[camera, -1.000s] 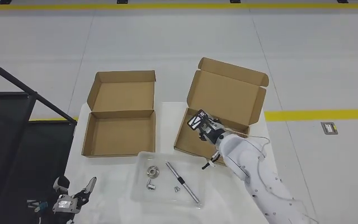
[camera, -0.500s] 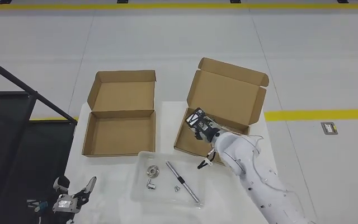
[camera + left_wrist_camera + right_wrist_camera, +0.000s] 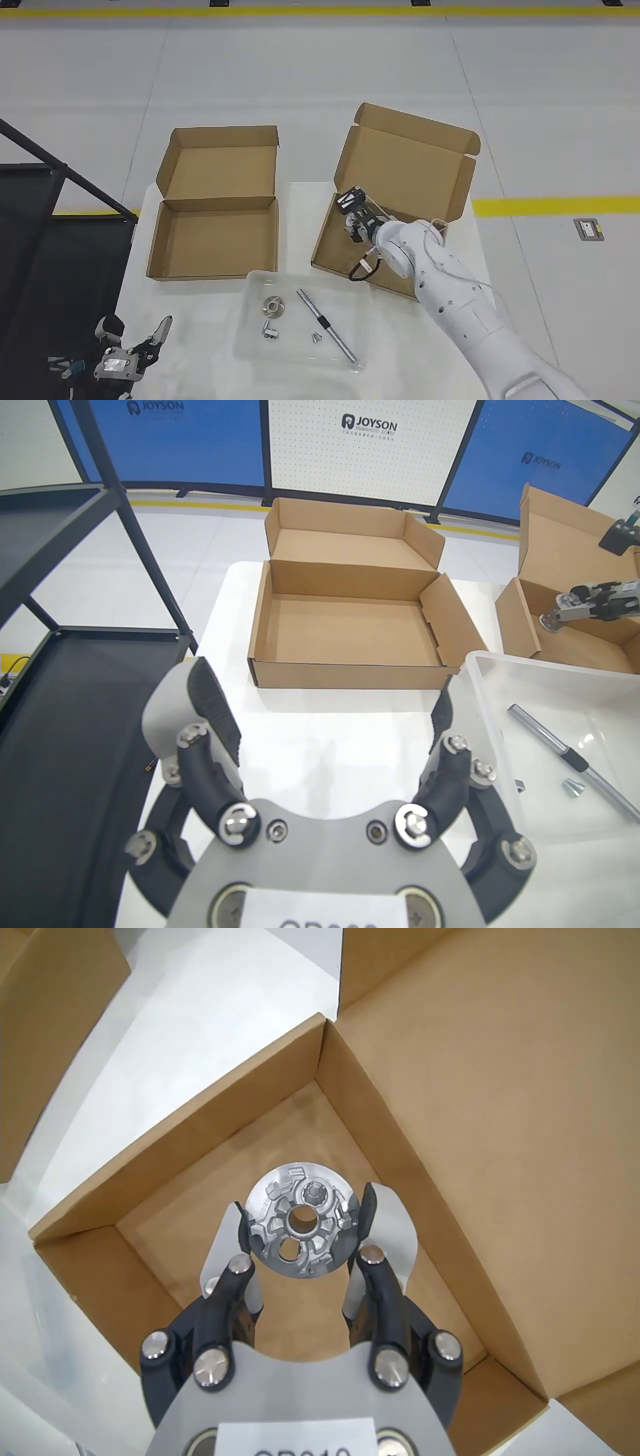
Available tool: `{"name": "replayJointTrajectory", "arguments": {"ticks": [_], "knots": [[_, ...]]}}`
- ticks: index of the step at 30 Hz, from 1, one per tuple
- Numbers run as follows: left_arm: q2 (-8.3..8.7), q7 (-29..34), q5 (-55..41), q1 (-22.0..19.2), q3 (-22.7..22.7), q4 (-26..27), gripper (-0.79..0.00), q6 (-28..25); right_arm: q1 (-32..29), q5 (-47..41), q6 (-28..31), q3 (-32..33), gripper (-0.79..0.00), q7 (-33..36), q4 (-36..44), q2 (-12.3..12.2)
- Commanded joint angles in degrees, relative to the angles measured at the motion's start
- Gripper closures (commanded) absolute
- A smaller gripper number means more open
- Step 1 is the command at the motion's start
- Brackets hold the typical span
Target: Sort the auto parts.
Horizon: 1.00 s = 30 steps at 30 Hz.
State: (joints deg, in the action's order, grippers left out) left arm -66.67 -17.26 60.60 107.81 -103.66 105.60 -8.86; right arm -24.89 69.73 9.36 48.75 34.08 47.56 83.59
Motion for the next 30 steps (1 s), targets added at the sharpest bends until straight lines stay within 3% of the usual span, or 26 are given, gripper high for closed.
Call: {"name": "replayJointTrajectory", "arguments": {"ticks": [1,2,3,4,10,15,21,25,30], "knots": [[0.00,0.0,0.0,0.0,0.0,0.0,-0.785,0.0,0.5,-0.2,-0.3,-0.3,-0.376,-0.3,-1.3,0.4],[0.00,0.0,0.0,0.0,0.0,0.0,-0.785,0.0,0.9,-0.4,-0.1,-0.6,-0.628,-0.7,-2.3,0.6],[0.00,0.0,0.0,0.0,0.0,0.0,-0.785,0.0,1.2,-0.6,0.0,-0.6,-0.742,-1.0,-3.0,0.8],[0.00,0.0,0.0,0.0,0.0,0.0,-0.785,0.0,1.4,-0.7,0.2,-0.7,-0.785,-1.1,-3.5,0.9],[0.00,0.0,0.0,0.0,0.0,0.0,-0.785,0.0,2.2,-0.4,1.5,-0.9,-0.785,-1.7,-4.3,1.4],[0.00,0.0,0.0,0.0,0.0,0.0,-0.785,0.0,-0.2,3.3,0.6,0.5,-0.785,-1.9,2.0,0.3],[0.00,0.0,0.0,0.0,0.0,0.0,-0.785,0.0,-10.2,9.7,2.7,4.6,-0.785,2.3,23.2,-2.9],[0.00,0.0,0.0,0.0,0.0,0.0,-0.785,0.0,-18.2,12.8,7.5,6.7,-0.785,6.9,38.5,-4.6],[0.00,0.0,0.0,0.0,0.0,0.0,-0.785,0.0,-22.6,13.0,15.0,4.7,-0.785,13.3,46.9,-5.2]]}}
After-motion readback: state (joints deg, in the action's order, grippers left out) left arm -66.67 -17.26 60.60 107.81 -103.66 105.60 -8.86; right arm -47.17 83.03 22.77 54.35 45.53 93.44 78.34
